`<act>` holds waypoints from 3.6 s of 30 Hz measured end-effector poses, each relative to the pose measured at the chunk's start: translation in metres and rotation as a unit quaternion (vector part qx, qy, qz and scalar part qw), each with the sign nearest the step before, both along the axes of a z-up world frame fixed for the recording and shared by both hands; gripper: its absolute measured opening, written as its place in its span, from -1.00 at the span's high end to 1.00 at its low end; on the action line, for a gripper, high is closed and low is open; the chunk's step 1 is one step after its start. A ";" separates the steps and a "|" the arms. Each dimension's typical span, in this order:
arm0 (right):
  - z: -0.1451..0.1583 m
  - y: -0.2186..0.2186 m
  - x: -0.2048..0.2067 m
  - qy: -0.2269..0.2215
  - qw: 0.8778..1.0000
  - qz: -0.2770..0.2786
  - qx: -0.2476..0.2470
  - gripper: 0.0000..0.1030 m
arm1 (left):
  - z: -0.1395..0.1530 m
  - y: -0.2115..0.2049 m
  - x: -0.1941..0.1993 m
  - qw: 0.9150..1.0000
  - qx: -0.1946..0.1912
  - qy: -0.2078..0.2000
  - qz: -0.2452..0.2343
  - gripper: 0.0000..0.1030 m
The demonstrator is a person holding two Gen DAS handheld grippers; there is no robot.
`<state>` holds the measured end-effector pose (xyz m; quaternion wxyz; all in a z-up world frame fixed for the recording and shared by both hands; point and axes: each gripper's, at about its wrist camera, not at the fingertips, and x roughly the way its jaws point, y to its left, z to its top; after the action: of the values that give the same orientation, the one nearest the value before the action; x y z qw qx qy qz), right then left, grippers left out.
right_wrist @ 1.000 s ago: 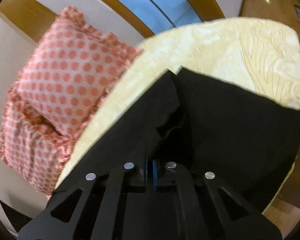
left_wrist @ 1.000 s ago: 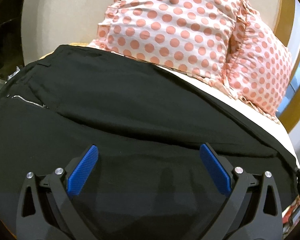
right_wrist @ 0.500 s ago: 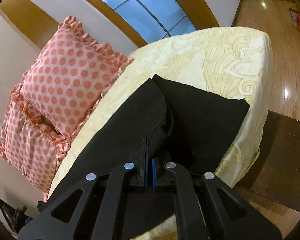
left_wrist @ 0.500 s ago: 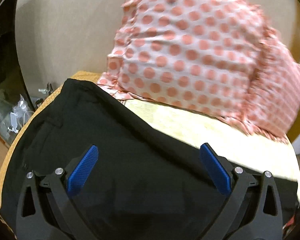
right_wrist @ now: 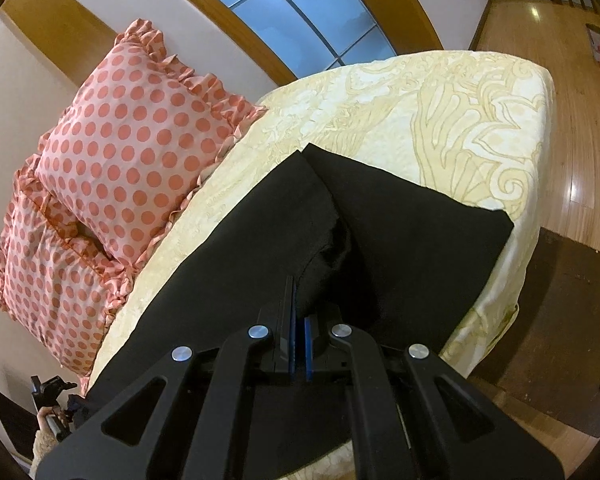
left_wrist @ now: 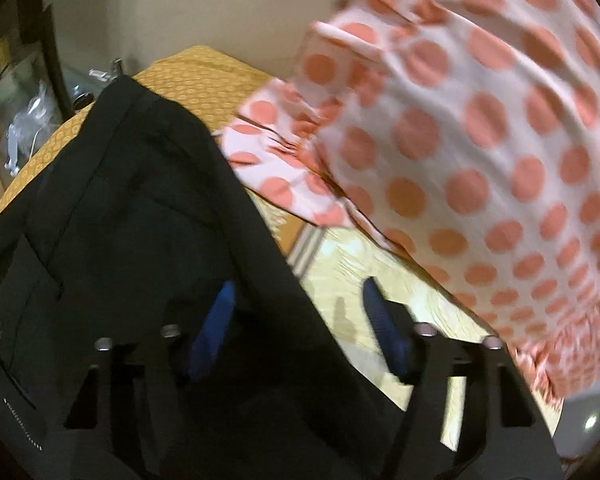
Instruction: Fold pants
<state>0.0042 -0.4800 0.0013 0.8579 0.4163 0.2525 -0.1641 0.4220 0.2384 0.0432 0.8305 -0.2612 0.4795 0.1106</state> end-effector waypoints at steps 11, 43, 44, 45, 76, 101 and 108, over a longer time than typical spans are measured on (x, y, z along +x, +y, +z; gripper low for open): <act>0.022 -0.017 0.014 -0.031 0.999 0.004 -0.019 0.95 | 0.040 0.029 -0.092 0.998 0.007 -0.054 -0.009 0.89; 0.024 -0.040 -0.030 0.026 0.999 -0.024 0.006 0.95 | -0.001 0.052 -0.386 0.994 0.011 -0.102 0.047 0.86; 0.015 -0.041 -0.034 0.033 0.999 -0.026 0.015 0.95 | -0.001 0.054 -0.386 0.994 0.012 -0.100 0.047 0.86; 0.008 -0.040 -0.038 0.036 0.999 -0.027 0.023 0.95 | -0.001 0.055 -0.387 0.994 0.014 -0.099 0.046 0.87; -0.003 -0.036 -0.030 0.042 0.998 -0.036 -0.020 0.95 | -0.011 0.066 -0.407 0.988 0.031 -0.131 0.077 0.74; 0.000 -0.018 -0.052 0.043 0.988 -0.069 -0.133 0.02 | -0.002 -0.079 -0.359 0.969 0.127 -0.178 -0.115 -0.49; -0.005 0.017 -0.054 -0.002 0.989 -0.002 -0.149 0.29 | -0.013 -0.084 -0.359 0.968 0.129 -0.175 -0.123 -0.63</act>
<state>-0.0496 -0.4628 -0.0034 0.9105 0.2848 0.2225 -0.2010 0.0630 0.1540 0.0301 0.9353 -0.1062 0.3368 0.0215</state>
